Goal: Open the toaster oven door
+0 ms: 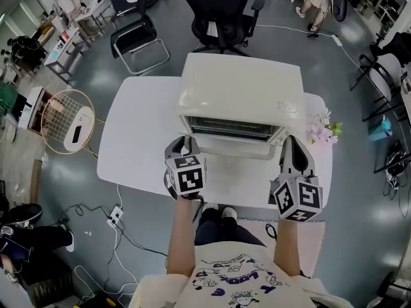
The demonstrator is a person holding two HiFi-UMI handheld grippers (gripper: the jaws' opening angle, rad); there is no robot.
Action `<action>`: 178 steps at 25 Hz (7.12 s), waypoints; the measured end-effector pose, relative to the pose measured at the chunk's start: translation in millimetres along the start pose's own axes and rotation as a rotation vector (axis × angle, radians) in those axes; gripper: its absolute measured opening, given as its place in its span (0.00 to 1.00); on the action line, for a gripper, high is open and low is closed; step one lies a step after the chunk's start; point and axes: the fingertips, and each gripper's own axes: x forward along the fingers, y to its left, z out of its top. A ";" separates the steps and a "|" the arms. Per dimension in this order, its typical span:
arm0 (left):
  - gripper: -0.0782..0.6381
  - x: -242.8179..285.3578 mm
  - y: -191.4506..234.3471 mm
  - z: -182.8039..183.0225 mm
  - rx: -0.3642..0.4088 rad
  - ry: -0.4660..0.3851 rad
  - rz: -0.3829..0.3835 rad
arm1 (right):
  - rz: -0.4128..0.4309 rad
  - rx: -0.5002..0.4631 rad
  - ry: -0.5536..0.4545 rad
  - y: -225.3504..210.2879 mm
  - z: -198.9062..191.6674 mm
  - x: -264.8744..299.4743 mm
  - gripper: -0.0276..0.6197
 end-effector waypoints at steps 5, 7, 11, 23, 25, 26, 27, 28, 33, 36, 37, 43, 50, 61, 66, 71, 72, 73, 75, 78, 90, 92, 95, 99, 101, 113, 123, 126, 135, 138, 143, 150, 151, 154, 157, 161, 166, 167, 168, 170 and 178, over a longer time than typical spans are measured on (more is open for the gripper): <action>0.22 -3.5 1.2 -10.8 -0.003 -0.004 -0.005 | -0.006 0.002 -0.004 2.6 -2.2 -3.1 0.04; 0.22 -5.8 1.1 -15.0 -0.002 -0.006 -0.010 | -0.012 0.001 -0.003 4.9 -3.3 -4.6 0.04; 0.22 -10.4 2.0 -22.9 0.015 -0.015 -0.022 | -0.026 0.003 0.004 14.5 -9.4 -9.8 0.04; 0.22 -24.3 4.1 -75.2 0.036 0.042 -0.110 | -0.045 -0.014 0.052 54.7 -40.0 -34.0 0.04; 0.22 -24.8 4.8 -84.4 0.033 0.049 -0.126 | -0.050 -0.021 0.056 58.9 -42.6 -37.8 0.04; 0.22 -25.1 5.2 -88.2 0.033 0.051 -0.131 | -0.054 -0.023 0.058 60.6 -43.9 -39.7 0.04; 0.22 -25.4 5.7 -91.7 0.036 0.052 -0.134 | -0.057 -0.024 0.060 62.3 -45.5 -41.7 0.04; 0.22 -25.7 6.0 -95.3 0.038 0.055 -0.135 | -0.060 -0.026 0.063 63.9 -47.5 -43.7 0.04; 0.22 -25.6 6.5 -116.3 0.048 0.087 -0.157 | -0.074 -0.035 0.085 70.3 -59.5 -52.5 0.04; 0.22 -25.8 5.8 -133.2 0.051 0.114 -0.169 | -0.081 -0.043 0.098 73.9 -66.5 -58.3 0.04; 0.22 -25.3 5.8 -138.9 0.050 0.120 -0.170 | -0.082 -0.046 0.102 75.3 -69.0 -59.6 0.04; 0.22 -20.8 5.5 -168.2 0.038 0.150 -0.182 | -0.086 -0.058 0.129 82.2 -86.2 -66.4 0.04; 0.22 -13.5 3.4 -189.4 0.030 0.161 -0.184 | -0.079 -0.072 0.166 89.1 -107.1 -69.3 0.04; 0.22 -0.8 2.4 -227.1 0.009 0.232 -0.196 | -0.071 -0.079 0.227 96.2 -139.9 -70.1 0.04; 0.22 6.1 2.8 -243.8 0.002 0.272 -0.192 | -0.066 -0.078 0.250 97.8 -152.5 -69.5 0.04; 0.22 15.1 2.4 -262.0 0.027 0.328 -0.188 | -0.061 -0.075 0.263 97.0 -163.1 -66.3 0.04; 0.22 16.7 1.7 -266.3 0.035 0.344 -0.188 | -0.060 -0.074 0.266 96.4 -165.3 -66.1 0.04; 0.22 18.4 1.1 -270.5 0.042 0.361 -0.187 | -0.060 -0.073 0.270 96.0 -167.7 -66.1 0.04; 0.22 22.0 0.9 -276.5 0.044 0.385 -0.188 | -0.060 -0.071 0.278 96.0 -173.3 -65.2 0.04; 0.21 26.2 0.8 -277.7 0.032 0.396 -0.185 | -0.057 -0.068 0.291 95.7 -182.5 -61.5 0.04; 0.22 27.9 -1.3 -277.7 0.045 0.376 -0.194 | -0.066 -0.055 0.294 93.2 -187.5 -58.7 0.04; 0.22 27.5 -1.5 -277.8 0.058 0.366 -0.183 | -0.067 -0.054 0.292 92.8 -186.6 -59.9 0.04; 0.22 25.6 -1.2 -277.6 0.072 0.349 -0.173 | -0.069 -0.053 0.286 93.4 -183.2 -62.2 0.04; 0.22 22.2 0.1 -274.9 0.070 0.340 -0.177 | -0.066 -0.052 0.271 96.0 -176.2 -64.4 0.04; 0.22 20.7 0.2 -273.0 0.064 0.331 -0.178 | -0.063 -0.053 0.265 97.7 -174.2 -65.5 0.04; 0.22 2.4 3.0 -260.8 0.037 0.276 -0.190 | -0.055 -0.055 0.243 103.4 -165.0 -75.4 0.04; 0.22 -31.2 25.0 -240.1 0.007 0.227 -0.168 | -0.044 -0.057 0.199 113.2 -143.0 -83.7 0.04; 0.22 -38.6 32.7 -221.4 0.002 0.189 -0.155 | -0.041 -0.059 0.179 115.1 -131.5 -84.9 0.04; 0.22 -70.8 36.6 -136.9 0.008 0.008 -0.160 | -0.030 -0.067 0.089 123.1 -82.0 -90.6 0.04; 0.22 -84.0 35.0 -105.5 0.014 -0.058 -0.170 | -0.029 -0.072 0.054 123.3 -64.1 -92.1 0.04; 0.22 -105.7 28.7 -58.5 0.031 -0.152 -0.183 | -0.033 -0.068 -0.002 118.6 -36.1 -93.7 0.04; 0.15 -137.9 27.4 -3.5 0.054 -0.282 -0.172 | -0.023 -0.085 -0.060 117.4 -4.4 -92.0 0.04; 0.14 -142.2 27.7 3.9 0.055 -0.301 -0.169 | -0.020 -0.087 -0.066 117.9 0.0 -91.3 0.04; 0.13 -158.4 27.2 21.5 0.050 -0.345 -0.159 | -0.004 -0.091 -0.072 118.4 12.4 -93.3 0.04; 0.12 -170.1 24.9 41.1 0.042 -0.385 -0.147 | 0.006 -0.101 -0.092 115.5 27.9 -92.8 0.04; 0.12 -180.1 29.0 57.5 0.028 -0.432 -0.135 | 0.019 -0.123 -0.119 119.3 39.1 -91.9 0.04; 0.12 -193.4 29.3 71.4 0.030 -0.481 -0.134 | 0.020 -0.141 -0.143 121.3 50.3 -94.1 0.04; 0.12 -196.1 28.7 73.5 0.031 -0.489 -0.133 | 0.019 -0.142 -0.146 120.5 51.5 -95.2 0.04; 0.12 -198.6 28.0 75.8 0.032 -0.498 -0.132 | 0.018 -0.142 -0.148 119.7 52.4 -96.0 0.04; 0.12 -203.5 26.8 81.2 0.036 -0.514 -0.133 | 0.015 -0.141 -0.151 118.2 53.6 -96.9 0.04; 0.12 -212.7 19.9 94.5 0.058 -0.544 -0.139 | 0.008 -0.128 -0.157 112.0 58.8 -98.1 0.04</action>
